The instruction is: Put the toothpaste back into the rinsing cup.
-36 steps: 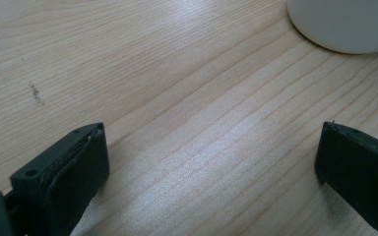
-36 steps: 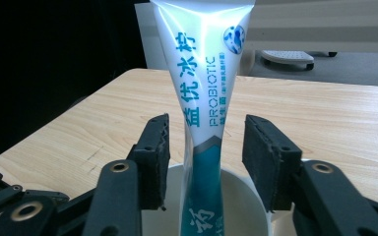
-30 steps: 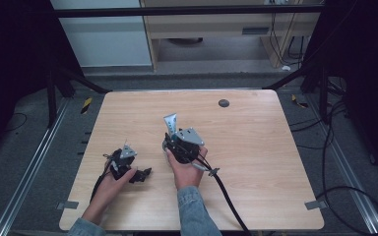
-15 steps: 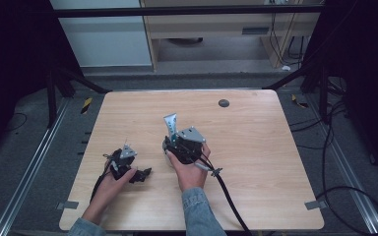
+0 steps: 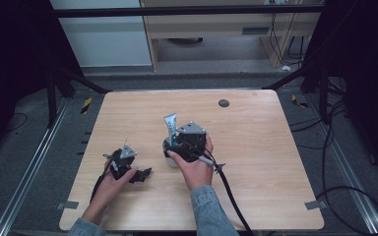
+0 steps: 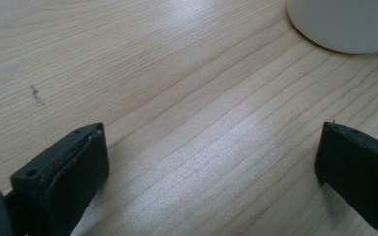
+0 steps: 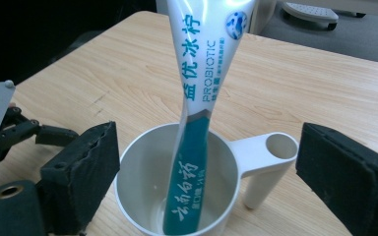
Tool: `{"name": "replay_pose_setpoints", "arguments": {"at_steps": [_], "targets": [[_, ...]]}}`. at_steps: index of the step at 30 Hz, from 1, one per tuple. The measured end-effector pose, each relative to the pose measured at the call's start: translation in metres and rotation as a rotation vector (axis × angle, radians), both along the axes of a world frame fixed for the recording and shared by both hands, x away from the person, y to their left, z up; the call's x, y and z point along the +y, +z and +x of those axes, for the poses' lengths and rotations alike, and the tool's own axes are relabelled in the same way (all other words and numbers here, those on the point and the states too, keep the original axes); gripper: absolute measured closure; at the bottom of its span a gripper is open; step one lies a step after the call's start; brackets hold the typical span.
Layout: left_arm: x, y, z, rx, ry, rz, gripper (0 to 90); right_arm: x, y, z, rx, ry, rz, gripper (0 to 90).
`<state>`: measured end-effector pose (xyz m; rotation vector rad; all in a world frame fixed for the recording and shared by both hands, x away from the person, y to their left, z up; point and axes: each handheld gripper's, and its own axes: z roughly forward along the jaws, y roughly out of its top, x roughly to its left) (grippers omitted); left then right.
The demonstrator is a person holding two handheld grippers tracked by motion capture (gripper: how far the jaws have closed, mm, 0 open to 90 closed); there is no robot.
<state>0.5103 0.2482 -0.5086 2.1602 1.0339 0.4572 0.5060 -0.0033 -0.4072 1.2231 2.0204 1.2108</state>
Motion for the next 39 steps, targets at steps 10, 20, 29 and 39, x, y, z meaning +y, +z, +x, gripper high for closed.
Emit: {"name": "replay_pose_setpoints", "arguments": {"at_steps": [10, 20, 29, 39], "targets": [[0.0, 0.0, 0.0, -0.001, 0.001, 0.002, 0.0, -0.026, 0.02, 0.002, 0.02, 0.065, -0.056, 5.5], [-0.001, 0.0, 0.0, -0.001, 0.006, 0.004, 0.0, -0.067, 0.035, 0.008, 0.015, 0.016, -0.138, 9.3], [-0.001, 0.0, 0.001, 0.0, 0.006, 0.004, 0.0, -0.101, 0.037, 0.016, 0.056, -0.019, -0.171, 9.6], [-0.001, 0.0, 0.001, 0.002, 0.007, 0.002, 0.0, -0.14, 0.032, 0.023, 0.084, -0.064, -0.202, 10.1]]}}
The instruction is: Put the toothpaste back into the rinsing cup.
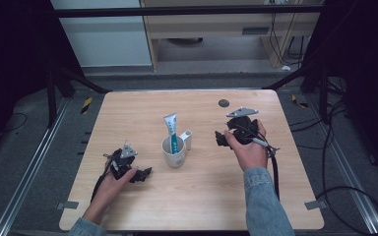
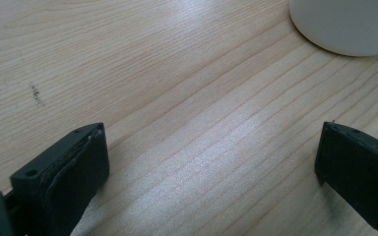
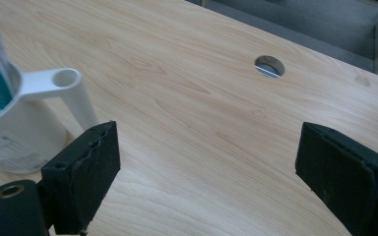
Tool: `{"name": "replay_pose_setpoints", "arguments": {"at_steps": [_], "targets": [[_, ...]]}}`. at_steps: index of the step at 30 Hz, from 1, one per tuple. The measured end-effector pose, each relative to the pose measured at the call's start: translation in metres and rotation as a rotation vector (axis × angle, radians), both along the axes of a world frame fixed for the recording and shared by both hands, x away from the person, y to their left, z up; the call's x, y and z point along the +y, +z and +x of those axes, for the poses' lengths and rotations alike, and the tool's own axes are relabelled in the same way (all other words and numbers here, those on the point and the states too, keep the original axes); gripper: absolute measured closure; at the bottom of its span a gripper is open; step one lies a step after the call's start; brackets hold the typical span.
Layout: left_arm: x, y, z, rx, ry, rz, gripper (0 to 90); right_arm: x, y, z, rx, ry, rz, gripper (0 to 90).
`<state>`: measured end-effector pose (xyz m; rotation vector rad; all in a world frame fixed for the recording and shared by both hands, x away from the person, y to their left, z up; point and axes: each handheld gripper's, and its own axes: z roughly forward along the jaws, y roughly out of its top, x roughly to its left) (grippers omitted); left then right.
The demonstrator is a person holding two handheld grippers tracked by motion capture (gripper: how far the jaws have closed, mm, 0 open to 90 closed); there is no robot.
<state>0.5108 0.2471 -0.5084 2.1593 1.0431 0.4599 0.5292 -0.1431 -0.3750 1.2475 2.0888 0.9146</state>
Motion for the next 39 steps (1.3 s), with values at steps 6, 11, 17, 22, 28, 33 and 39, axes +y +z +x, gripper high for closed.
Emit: {"name": "replay_pose_setpoints", "arguments": {"at_steps": [6, 11, 17, 22, 28, 33, 39], "targets": [[0.0, 0.0, 0.0, 0.001, -0.002, 0.001, 0.0, -0.022, -0.009, 0.005, 0.015, -0.034, -0.025, 10.7], [0.0, 0.0, 0.0, 0.0, -0.003, 0.004, 0.0, -0.04, -0.022, 0.007, 0.033, -0.067, -0.041, 10.9], [0.001, 0.0, 0.0, 0.0, -0.004, 0.003, 0.0, -0.053, -0.037, 0.007, 0.055, -0.099, -0.035, 10.9], [0.001, 0.0, 0.0, 0.001, -0.004, 0.004, 0.0, -0.059, -0.048, 0.007, 0.072, -0.117, -0.026, 10.9], [0.0, 0.0, 0.0, 0.001, -0.003, 0.003, 0.0, -0.065, -0.068, 0.007, 0.101, -0.145, -0.003, 11.0], [0.0, 0.0, 0.0, 0.001, -0.003, 0.003, 0.0, -0.075, -0.087, 0.005, 0.123, -0.183, 0.033, 11.1], [0.0, 0.0, 0.0, 0.0, -0.003, 0.003, 0.0, -0.083, -0.099, 0.002, 0.143, -0.224, 0.059, 11.3]]}}
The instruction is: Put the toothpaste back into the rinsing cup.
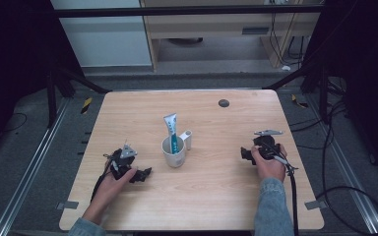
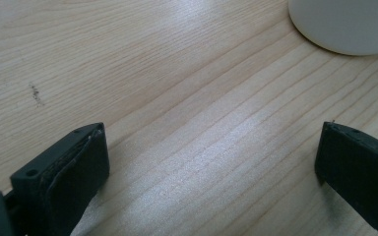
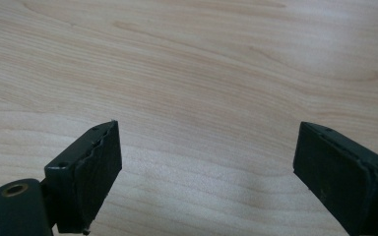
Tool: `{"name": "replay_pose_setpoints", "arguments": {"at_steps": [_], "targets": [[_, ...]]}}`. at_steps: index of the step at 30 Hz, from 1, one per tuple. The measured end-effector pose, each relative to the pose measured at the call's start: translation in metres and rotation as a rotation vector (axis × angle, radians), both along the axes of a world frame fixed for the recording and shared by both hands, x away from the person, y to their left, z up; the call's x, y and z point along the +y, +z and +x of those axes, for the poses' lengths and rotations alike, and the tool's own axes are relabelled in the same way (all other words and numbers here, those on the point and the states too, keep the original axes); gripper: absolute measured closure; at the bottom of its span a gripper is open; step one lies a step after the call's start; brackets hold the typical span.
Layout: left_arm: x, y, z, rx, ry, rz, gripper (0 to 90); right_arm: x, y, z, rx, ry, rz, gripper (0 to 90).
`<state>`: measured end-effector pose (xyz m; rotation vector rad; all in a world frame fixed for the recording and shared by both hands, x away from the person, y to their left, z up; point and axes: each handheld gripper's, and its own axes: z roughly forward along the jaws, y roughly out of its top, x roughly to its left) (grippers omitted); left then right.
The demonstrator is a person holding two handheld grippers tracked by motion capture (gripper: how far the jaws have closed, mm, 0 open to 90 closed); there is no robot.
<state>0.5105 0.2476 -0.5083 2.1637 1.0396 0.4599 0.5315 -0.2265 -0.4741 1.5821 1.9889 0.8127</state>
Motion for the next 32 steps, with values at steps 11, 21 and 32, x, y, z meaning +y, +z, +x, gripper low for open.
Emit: {"name": "replay_pose_setpoints", "arguments": {"at_steps": [11, 21, 32], "targets": [[0.0, 0.0, 0.0, 0.0, 0.0, 0.0, 0.0, -0.004, -0.013, 0.0, 0.008, -0.031, 0.016, 11.1], [0.0, 0.0, 0.0, 0.0, 0.0, 0.0, 0.0, -0.003, -0.027, 0.004, -0.01, -0.052, 0.005, 9.6], [0.0, 0.0, 0.0, -0.001, -0.002, -0.002, 0.0, 0.001, -0.038, 0.005, -0.034, -0.1, 0.005, 0.3]]}}
